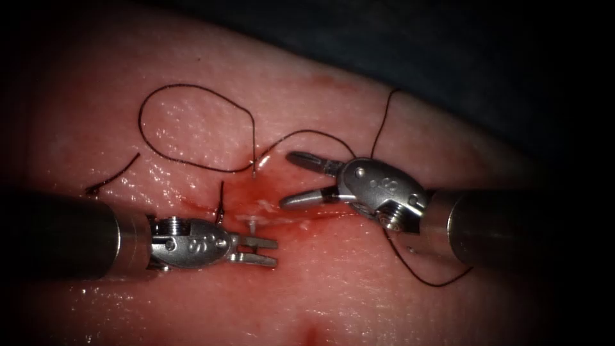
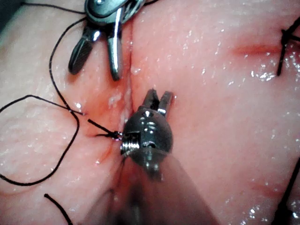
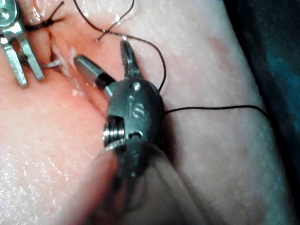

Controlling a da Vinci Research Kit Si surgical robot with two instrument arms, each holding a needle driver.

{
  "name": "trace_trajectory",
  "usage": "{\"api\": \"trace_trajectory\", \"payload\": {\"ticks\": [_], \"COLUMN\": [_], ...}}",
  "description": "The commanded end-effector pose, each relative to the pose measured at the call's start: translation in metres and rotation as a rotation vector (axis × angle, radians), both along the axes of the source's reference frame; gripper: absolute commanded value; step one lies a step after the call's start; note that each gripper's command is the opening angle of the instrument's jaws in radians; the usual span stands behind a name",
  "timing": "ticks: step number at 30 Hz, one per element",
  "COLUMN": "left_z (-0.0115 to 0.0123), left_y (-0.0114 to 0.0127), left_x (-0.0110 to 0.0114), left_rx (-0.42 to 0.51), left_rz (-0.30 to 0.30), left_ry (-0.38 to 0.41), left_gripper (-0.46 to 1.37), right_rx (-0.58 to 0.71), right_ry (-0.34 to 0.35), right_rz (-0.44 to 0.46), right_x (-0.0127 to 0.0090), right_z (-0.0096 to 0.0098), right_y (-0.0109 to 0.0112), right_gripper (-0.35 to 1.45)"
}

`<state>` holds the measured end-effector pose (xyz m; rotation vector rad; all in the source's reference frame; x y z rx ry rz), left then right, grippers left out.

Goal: Wound Closure
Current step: Grasp the needle near the tip with the left tool and extract

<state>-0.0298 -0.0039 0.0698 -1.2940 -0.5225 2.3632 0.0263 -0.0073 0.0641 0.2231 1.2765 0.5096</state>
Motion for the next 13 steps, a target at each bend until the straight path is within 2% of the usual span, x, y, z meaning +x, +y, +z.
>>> {"api": "trace_trajectory", "payload": {"ticks": [1,13], "left_z": [-0.0001,-0.0001], "left_y": [-0.0001,-0.0002], "left_x": [0.0001,0.0002], "left_rx": [0.019,-0.025], "left_rz": [0.006,0.042], "left_ry": [-0.005,-0.007], "left_gripper": [-0.35,-0.35], "right_rx": [0.001,0.003], "right_ry": [0.001,0.0], "right_rz": [0.001,0.002], "right_x": [0.0,0.0], "right_z": [-0.0001,-0.0001], "right_y": [0.0001,0.0002], "right_gripper": [1.16,1.16]}}
